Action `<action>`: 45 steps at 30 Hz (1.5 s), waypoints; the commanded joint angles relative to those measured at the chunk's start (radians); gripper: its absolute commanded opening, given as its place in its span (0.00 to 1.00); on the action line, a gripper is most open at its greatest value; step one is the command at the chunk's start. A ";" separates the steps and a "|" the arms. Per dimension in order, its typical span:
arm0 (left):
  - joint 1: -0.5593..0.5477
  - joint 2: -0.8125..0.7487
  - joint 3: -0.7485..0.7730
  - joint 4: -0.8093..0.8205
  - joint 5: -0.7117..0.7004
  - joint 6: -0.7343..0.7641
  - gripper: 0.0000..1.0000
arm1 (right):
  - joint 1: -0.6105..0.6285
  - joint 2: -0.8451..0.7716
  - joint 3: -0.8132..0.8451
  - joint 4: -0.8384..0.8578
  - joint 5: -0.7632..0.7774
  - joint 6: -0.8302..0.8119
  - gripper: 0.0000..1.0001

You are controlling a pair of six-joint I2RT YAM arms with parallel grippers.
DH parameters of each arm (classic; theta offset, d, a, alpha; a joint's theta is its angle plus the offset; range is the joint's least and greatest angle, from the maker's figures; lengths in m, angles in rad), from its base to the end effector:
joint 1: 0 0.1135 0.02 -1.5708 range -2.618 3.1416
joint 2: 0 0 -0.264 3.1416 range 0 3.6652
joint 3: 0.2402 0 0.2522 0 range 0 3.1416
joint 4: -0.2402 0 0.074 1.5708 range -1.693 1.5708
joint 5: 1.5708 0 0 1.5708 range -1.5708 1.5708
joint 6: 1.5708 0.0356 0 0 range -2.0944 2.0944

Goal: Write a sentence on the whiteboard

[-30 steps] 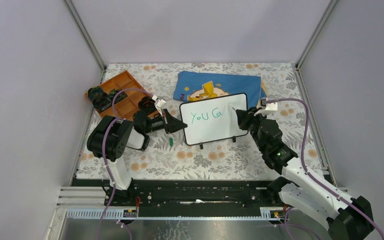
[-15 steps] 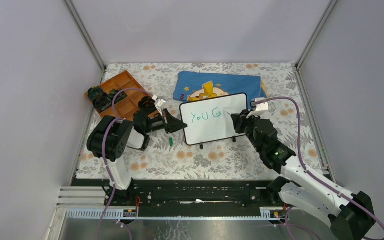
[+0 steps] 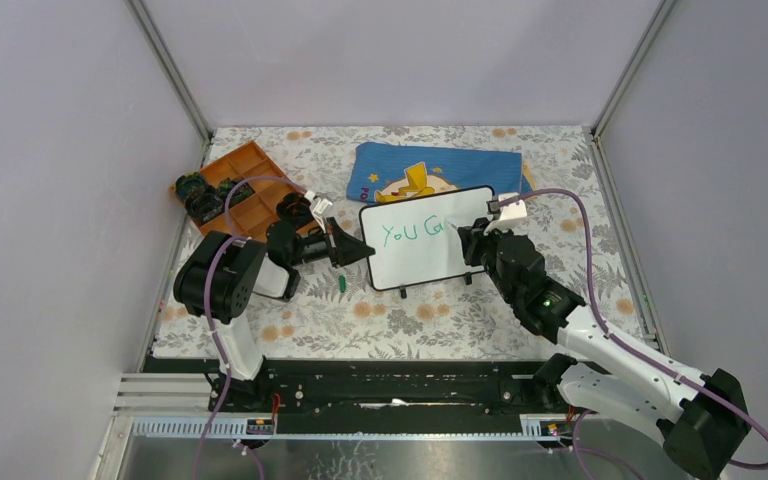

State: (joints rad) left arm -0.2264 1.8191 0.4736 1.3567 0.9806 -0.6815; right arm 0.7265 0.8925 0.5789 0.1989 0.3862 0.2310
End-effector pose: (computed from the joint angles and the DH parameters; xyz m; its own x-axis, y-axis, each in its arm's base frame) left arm 0.2778 -0.0943 0.1451 -0.5802 -0.2261 -0.7824 0.7326 0.2748 -0.6227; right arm 0.1675 0.1309 0.2883 -0.1601 0.1415 -0.9769 -0.3071 0.9334 0.1855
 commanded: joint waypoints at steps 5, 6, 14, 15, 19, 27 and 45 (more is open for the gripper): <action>-0.013 0.004 0.000 -0.074 0.009 0.026 0.00 | 0.008 -0.033 0.019 0.035 0.015 -0.016 0.00; -0.013 0.003 0.000 -0.074 0.009 0.028 0.00 | 0.010 -0.031 0.019 0.035 0.017 -0.016 0.00; -0.015 -0.001 0.001 -0.079 0.008 0.029 0.00 | 0.056 -0.023 0.021 0.025 0.078 -0.041 0.00; -0.016 -0.002 0.000 -0.080 0.009 0.030 0.00 | 0.063 -0.023 0.023 0.023 0.088 -0.047 0.00; -0.019 -0.007 0.000 -0.091 0.008 0.035 0.00 | 0.074 -0.010 0.026 0.014 0.107 -0.055 0.00; -0.024 -0.005 0.001 -0.095 0.010 0.037 0.00 | 0.097 -0.005 0.021 0.006 0.101 -0.053 0.00; -0.028 -0.014 0.003 -0.115 0.009 0.051 0.00 | 0.102 0.056 0.035 0.010 0.190 -0.004 0.00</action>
State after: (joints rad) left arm -0.2314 1.8050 0.4767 1.3231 0.9806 -0.6624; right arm 0.8192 0.9455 0.5785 0.1658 0.5346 0.2142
